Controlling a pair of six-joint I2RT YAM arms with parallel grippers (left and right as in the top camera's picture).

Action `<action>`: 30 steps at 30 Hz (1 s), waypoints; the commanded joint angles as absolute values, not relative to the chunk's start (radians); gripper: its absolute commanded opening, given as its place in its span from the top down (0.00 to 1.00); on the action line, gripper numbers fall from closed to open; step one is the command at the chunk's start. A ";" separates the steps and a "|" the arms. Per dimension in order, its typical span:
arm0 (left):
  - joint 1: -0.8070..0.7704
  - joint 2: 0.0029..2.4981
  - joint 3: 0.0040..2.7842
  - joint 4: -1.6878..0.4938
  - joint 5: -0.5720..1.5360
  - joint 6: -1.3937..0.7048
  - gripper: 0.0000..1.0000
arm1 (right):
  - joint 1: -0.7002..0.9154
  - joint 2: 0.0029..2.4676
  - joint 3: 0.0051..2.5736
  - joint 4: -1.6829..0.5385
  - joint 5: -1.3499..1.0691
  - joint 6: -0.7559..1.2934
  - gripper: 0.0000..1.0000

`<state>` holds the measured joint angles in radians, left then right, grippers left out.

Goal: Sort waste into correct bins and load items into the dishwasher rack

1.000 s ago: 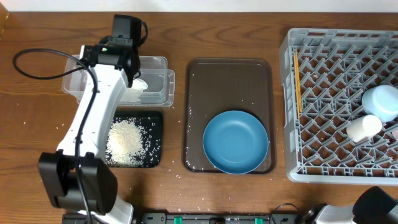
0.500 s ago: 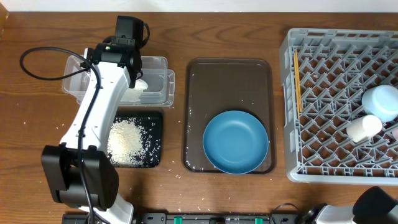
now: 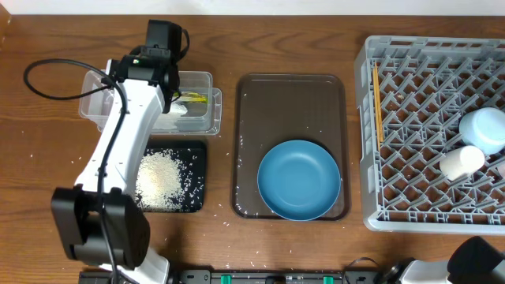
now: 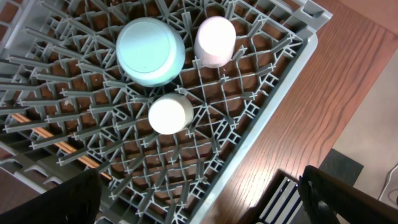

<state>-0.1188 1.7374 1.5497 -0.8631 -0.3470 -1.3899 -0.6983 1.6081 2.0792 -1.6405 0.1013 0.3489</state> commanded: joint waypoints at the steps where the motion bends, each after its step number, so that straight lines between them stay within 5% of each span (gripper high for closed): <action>1: -0.116 1.622 1.547 -0.891 -0.378 -1.272 0.34 | -0.707 1.608 2.078 -1.642 0.101 0.362 0.01; 12: -0.117 1.293 1.547 -1.396 -0.325 -1.201 0.33 | -0.707 1.608 2.078 -1.642 0.101 0.363 0.01; 13: -0.117 1.280 1.547 -1.444 -0.322 -1.201 0.18 | -0.707 1.608 2.078 -1.642 0.101 0.362 0.01; 16: -0.117 1.249 1.547 -1.557 -0.323 -1.201 0.16 | -0.707 1.608 2.078 -1.642 0.101 0.362 0.01; 30: -0.117 1.235 1.547 -1.684 -0.314 -1.193 0.12 | -0.707 1.608 2.078 -1.642 0.101 0.363 0.01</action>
